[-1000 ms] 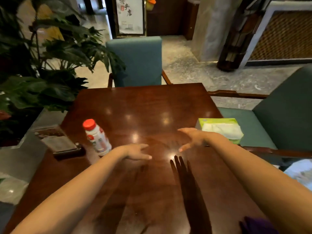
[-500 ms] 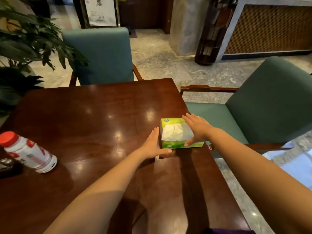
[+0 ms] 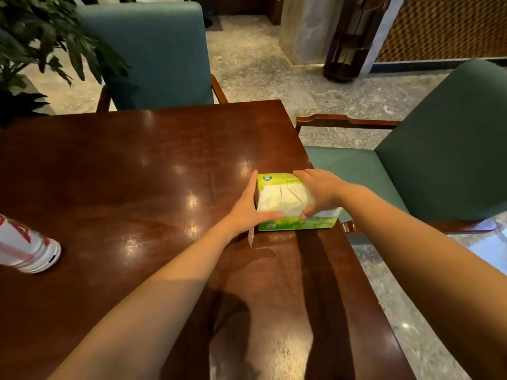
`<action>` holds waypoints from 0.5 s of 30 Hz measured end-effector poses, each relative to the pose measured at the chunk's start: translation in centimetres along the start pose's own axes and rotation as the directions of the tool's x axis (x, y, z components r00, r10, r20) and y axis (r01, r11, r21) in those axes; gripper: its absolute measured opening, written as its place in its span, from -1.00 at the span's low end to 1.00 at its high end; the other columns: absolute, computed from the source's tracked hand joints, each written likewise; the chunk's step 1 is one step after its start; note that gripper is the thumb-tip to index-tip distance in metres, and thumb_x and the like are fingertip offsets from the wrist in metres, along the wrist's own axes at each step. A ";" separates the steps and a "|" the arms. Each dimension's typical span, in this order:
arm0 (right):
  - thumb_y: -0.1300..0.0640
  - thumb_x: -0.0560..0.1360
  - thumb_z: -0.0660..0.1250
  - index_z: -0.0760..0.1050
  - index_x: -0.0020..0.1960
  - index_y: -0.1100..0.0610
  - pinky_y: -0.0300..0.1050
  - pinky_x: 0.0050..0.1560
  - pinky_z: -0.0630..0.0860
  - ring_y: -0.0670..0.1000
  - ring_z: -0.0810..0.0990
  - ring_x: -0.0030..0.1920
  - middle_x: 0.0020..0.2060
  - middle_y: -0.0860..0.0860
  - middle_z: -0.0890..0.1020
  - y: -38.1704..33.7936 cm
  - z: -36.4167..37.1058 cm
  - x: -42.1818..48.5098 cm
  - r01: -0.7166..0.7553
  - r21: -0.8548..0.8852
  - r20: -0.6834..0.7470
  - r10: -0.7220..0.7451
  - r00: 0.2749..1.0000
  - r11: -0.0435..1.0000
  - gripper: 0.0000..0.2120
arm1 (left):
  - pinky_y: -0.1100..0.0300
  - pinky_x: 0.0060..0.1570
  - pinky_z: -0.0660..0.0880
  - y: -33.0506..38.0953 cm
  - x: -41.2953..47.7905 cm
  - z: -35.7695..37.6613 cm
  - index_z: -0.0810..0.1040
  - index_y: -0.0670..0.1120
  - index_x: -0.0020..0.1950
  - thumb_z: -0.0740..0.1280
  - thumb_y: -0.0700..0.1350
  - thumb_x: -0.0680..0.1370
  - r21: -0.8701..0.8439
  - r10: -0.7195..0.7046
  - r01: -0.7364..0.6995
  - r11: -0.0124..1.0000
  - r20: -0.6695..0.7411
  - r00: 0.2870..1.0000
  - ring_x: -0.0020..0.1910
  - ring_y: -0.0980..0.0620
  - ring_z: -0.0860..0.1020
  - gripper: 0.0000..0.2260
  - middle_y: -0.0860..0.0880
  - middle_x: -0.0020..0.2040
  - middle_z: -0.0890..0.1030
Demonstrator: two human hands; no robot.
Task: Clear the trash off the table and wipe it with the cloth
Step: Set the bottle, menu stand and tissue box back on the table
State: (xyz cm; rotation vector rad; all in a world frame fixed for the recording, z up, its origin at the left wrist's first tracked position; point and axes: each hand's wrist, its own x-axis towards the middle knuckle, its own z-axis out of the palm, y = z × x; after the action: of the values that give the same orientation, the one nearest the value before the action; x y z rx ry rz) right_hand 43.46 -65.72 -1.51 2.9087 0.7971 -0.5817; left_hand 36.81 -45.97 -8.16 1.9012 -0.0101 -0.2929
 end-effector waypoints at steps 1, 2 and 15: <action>-0.21 0.21 0.52 -0.08 0.53 0.09 0.08 0.50 0.08 0.13 0.10 0.51 0.52 0.07 0.12 0.1 0.1 -0.1 0.006 -0.001 -0.011 -0.006 1.000 1.000 0.14 | -0.03 0.46 0.19 0.1 0.2 0.0 -0.20 0.07 0.52 0.55 0.04 0.29 0.020 0.011 -0.011 1.000 -0.002 1.000 0.51 0.03 0.13 0.09 0.02 0.55 0.09; -0.21 0.21 0.53 -0.09 0.53 0.08 0.07 0.50 0.07 0.12 0.08 0.51 0.52 0.06 0.11 0.2 0.1 -0.2 0.008 -0.003 -0.017 -0.009 1.000 1.000 0.15 | -0.03 0.47 0.18 0.1 0.4 0.0 -0.19 0.07 0.52 0.55 0.05 0.28 0.036 0.021 -0.020 0.999 -0.005 1.000 0.51 0.02 0.12 0.09 0.01 0.56 0.07; -0.06 0.22 0.54 0.00 0.51 0.00 0.02 0.33 0.30 0.13 0.30 0.32 0.34 0.09 0.33 0.4 0.3 -1.8 0.018 -0.006 -0.136 -0.019 0.991 1.000 0.04 | -0.12 0.41 0.28 -0.5 0.3 -0.3 -0.15 0.18 0.50 0.58 0.09 0.15 -0.020 0.033 -0.033 0.999 0.007 0.999 0.47 0.00 0.22 0.15 0.02 0.51 0.20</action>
State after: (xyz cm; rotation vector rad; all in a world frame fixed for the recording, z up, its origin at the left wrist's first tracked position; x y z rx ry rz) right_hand 42.14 -66.95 -1.18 2.9652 0.8398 -0.3852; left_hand 37.16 -45.54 -8.56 1.8782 -0.0434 -0.2769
